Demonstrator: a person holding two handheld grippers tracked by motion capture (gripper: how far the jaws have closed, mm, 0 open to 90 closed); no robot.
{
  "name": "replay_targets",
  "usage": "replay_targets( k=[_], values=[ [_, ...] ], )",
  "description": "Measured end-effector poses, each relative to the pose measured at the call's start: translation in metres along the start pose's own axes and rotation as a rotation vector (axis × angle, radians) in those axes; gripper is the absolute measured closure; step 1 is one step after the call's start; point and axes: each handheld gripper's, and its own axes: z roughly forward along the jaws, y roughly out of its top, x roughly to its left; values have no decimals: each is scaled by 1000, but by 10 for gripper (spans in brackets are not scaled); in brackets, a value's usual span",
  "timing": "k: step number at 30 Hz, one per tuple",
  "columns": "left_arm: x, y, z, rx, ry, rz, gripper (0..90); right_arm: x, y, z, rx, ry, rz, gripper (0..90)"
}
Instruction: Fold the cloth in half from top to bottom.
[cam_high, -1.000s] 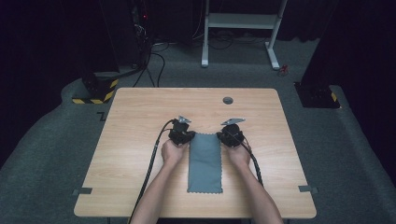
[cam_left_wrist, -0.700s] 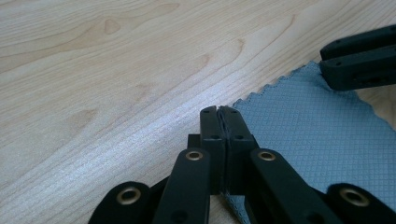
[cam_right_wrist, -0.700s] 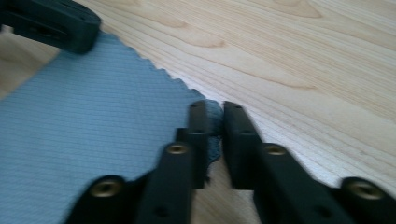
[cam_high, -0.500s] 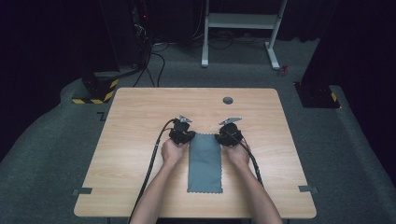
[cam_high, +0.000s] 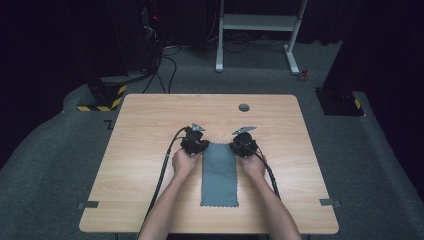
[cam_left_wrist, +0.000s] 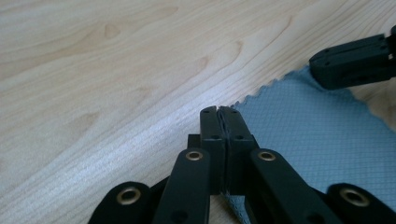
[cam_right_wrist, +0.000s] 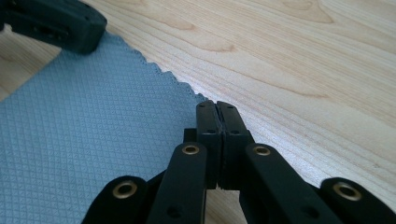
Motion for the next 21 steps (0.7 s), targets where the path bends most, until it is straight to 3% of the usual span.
replay_targets(
  k=[5,9,16,21],
  values=[
    [1,3,-4,-26,-10,4,890,-1,2,-8,-35,-1,-7,894],
    [5,5,-8,-50,-16,-17,891,-2,6,-18,-67,-2,-11,894],
    [2,25,-19,-76,-23,-12,891,-7,20,-31,-97,-10,-8,895],
    [3,28,-22,-88,-31,-15,891,-12,25,-39,-119,-3,12,894]
  ],
)
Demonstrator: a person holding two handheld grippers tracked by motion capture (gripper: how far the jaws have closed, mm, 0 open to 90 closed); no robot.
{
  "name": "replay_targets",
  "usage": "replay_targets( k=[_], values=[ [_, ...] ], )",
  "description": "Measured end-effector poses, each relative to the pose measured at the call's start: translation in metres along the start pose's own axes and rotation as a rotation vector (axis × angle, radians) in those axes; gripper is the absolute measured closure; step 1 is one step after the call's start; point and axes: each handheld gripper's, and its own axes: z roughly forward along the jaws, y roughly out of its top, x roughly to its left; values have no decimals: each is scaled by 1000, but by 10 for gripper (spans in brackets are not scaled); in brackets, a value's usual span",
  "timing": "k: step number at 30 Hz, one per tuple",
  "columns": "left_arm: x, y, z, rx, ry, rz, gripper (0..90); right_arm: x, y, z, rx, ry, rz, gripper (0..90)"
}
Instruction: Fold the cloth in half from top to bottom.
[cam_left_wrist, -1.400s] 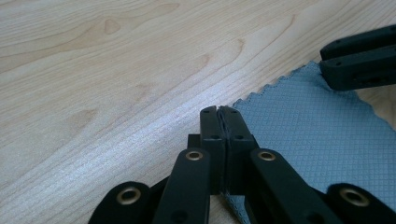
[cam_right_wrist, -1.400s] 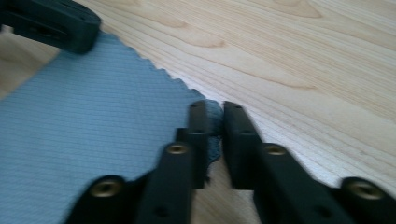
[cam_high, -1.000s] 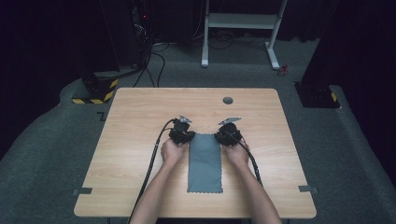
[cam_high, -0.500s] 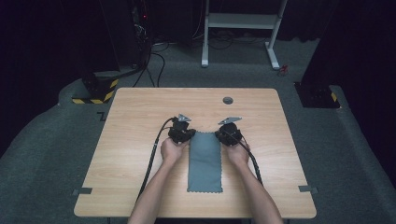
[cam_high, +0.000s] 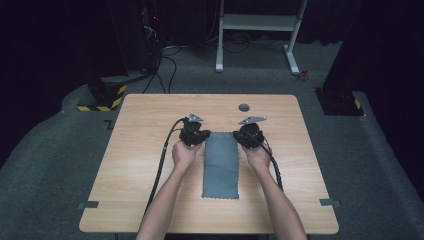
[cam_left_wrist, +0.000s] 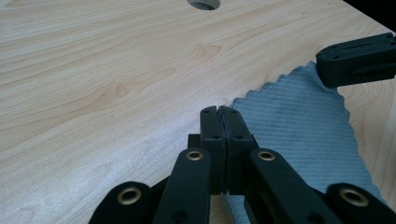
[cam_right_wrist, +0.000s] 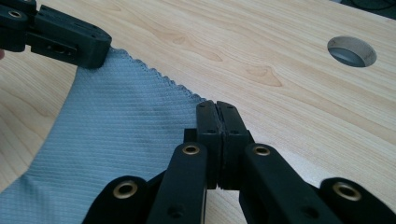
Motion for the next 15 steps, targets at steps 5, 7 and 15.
replay_targets(
  k=[5,7,15],
  values=[
    [-3,-3,-1,5,-14,15,891,0,-6,0,3,17,-2,894],
    [-4,-4,-2,5,-19,24,891,0,-9,-1,0,25,4,894],
    [-4,-14,-1,21,-36,42,891,2,-17,-1,3,49,-15,894]
  ],
)
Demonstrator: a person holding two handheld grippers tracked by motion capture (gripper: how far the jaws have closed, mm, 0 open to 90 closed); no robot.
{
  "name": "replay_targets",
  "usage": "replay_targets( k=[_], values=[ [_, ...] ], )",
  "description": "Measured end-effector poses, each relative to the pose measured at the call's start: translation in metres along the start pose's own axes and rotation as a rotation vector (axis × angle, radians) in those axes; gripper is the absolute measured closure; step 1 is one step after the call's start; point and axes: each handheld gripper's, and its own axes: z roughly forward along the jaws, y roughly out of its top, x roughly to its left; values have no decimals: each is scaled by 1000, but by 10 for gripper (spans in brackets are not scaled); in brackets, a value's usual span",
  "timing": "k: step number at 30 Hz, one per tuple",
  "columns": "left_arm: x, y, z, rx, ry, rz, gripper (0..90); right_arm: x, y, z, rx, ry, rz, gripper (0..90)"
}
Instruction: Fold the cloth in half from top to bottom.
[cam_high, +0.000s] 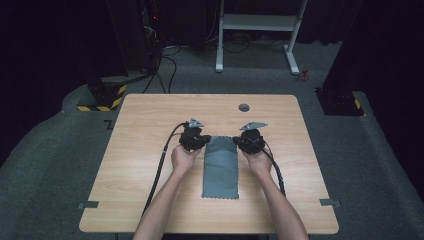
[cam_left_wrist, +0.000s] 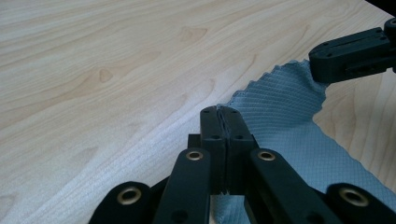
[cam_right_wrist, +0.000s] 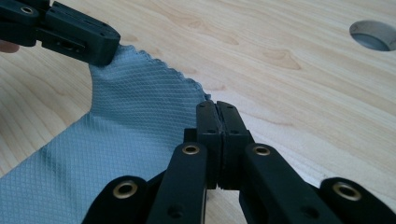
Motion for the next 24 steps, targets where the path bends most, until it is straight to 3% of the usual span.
replay_targets(
  k=[17,24],
  values=[
    [-8,-11,-8,-18,-29,46,891,4,-14,-7,-1,33,-18,894],
    [-10,-16,-10,-28,-18,51,891,6,-16,-11,-9,49,-28,894]
  ],
)
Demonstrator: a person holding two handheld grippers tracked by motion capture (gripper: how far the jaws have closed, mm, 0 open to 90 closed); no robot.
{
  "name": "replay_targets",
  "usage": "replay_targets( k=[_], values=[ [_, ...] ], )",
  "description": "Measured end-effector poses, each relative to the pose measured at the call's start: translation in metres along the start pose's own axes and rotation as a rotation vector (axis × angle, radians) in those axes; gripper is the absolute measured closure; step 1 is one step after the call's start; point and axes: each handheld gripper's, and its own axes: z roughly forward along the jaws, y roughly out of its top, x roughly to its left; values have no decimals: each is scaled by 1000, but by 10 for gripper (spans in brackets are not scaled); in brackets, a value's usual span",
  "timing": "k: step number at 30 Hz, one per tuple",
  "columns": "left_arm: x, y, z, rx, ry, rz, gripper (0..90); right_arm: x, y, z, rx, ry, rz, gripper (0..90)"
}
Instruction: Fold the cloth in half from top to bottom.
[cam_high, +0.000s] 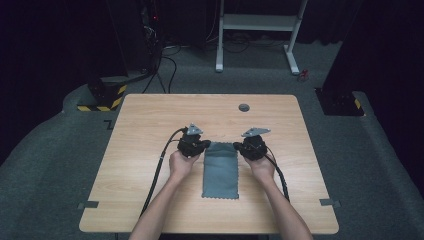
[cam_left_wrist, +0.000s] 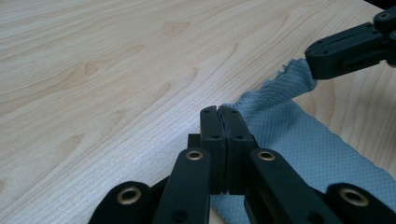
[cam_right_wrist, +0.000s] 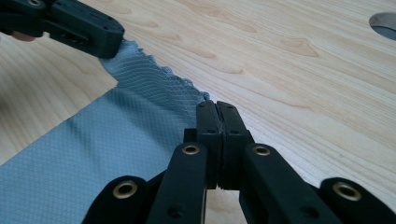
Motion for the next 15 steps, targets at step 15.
replay_targets(
  k=[15],
  values=[
    [-8,-6,-8,-3,-30,42,891,5,-11,-7,-6,27,-12,894]
  ],
)
